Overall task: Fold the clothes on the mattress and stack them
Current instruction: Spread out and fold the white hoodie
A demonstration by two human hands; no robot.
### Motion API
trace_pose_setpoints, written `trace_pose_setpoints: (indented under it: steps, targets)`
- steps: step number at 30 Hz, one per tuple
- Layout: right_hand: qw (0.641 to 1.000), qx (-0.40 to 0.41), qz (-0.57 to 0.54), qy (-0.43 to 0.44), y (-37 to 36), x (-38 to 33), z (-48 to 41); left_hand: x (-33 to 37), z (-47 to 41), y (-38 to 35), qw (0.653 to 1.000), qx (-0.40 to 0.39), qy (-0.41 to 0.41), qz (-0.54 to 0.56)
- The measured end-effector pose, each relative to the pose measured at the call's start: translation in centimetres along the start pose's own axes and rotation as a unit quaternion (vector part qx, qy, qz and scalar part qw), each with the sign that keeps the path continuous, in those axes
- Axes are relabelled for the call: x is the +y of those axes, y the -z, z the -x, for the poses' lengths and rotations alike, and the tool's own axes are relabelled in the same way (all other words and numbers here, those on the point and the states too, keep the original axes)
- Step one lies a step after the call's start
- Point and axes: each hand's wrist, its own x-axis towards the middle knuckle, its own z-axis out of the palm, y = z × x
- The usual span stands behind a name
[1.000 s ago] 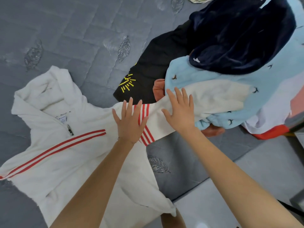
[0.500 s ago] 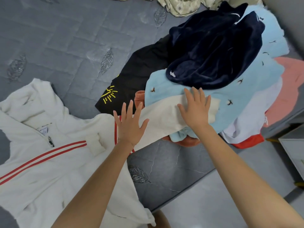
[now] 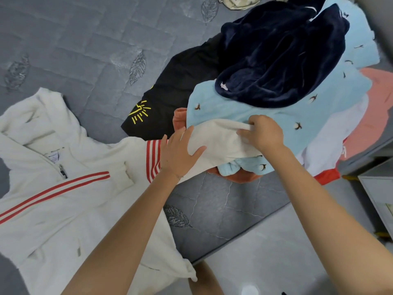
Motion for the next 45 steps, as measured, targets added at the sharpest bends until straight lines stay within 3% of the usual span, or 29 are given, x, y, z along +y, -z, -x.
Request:
trace_pose_setpoints:
  steps: [4,7,12,16,19,22,25,29,35,40,45]
  targets:
    - [0.985,-0.079,-0.155,0.001,0.8,-2.4,0.7,0.5,1.9,0.7,0.975,-0.016,0.054,0.214]
    - [0.958,-0.123,-0.258,-0.015,-0.4,-6.3,2.1,0.8,3.4,1.9,0.904,-0.059,0.092,0.413]
    - [0.929,-0.18,-0.318,-0.059,-4.6,-13.8,4.5,-2.7,6.7,3.2,0.836,-0.131,0.094,0.524]
    - [0.897,-0.228,-0.372,-0.075,-7.9,-19.4,6.8,-7.6,8.8,3.6,0.863,-0.125,0.137,0.47]
    - [0.884,-0.247,-0.394,-0.042,-10.3,-22.6,8.6,-11.4,10.3,4.2,0.881,-0.053,0.155,0.444]
    - [0.912,-0.233,-0.336,0.011,-13.3,-24.7,10.4,-16.0,12.1,5.3,0.907,0.042,0.21,0.363]
    - [0.966,-0.186,-0.166,0.061,-16.5,-25.6,11.7,-20.9,14.3,6.4,0.885,0.129,0.25,0.371]
    - [0.972,-0.201,-0.063,0.106,-20.4,-27.5,13.7,-27.9,17.6,8.0,0.846,0.209,0.306,0.384]
    - [0.967,-0.191,0.0,0.168,-24.8,-32.2,16.3,-38.1,22.2,9.1,0.81,0.233,0.403,0.357]
    - [0.96,-0.199,0.031,0.195,-27.1,-35.0,16.9,-44.4,25.0,9.0,0.828,0.179,0.453,0.277]
    - [0.954,-0.2,0.067,0.212,-28.4,-36.2,16.6,-45.7,26.4,7.0,0.849,0.153,0.457,0.216]
